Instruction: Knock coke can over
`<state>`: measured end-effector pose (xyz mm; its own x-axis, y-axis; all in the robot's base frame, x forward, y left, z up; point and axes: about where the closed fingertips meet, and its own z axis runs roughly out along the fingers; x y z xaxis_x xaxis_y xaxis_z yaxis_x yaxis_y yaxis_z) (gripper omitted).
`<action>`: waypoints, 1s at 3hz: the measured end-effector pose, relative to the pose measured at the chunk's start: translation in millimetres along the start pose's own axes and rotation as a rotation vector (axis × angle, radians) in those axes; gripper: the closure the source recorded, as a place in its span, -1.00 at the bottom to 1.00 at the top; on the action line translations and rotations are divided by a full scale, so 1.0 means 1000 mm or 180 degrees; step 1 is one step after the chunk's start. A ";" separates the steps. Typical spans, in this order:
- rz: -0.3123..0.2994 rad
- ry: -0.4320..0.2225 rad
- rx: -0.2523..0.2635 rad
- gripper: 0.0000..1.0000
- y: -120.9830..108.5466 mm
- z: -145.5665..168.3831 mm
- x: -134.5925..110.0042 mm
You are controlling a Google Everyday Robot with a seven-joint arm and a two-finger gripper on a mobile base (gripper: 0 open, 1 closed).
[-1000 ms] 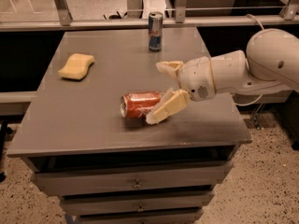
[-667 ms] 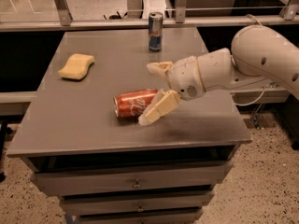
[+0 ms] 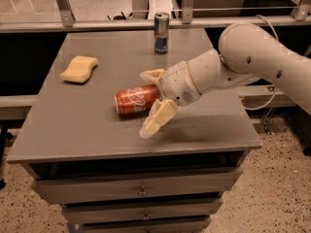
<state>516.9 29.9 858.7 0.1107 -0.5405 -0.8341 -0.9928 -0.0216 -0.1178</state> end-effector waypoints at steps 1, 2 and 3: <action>-0.0091 0.0071 -0.0099 -1.00 0.003 0.006 0.000; -0.0136 0.0116 -0.0143 -1.00 0.003 0.008 0.001; -0.0174 0.0150 -0.0123 -1.00 -0.001 0.004 0.002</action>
Offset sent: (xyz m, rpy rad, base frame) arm -0.0017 0.0025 -0.0081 -0.0619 -0.0179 0.0679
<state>517.9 32.5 855.2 0.1635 -0.5765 -0.8006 -0.9864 -0.0841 -0.1410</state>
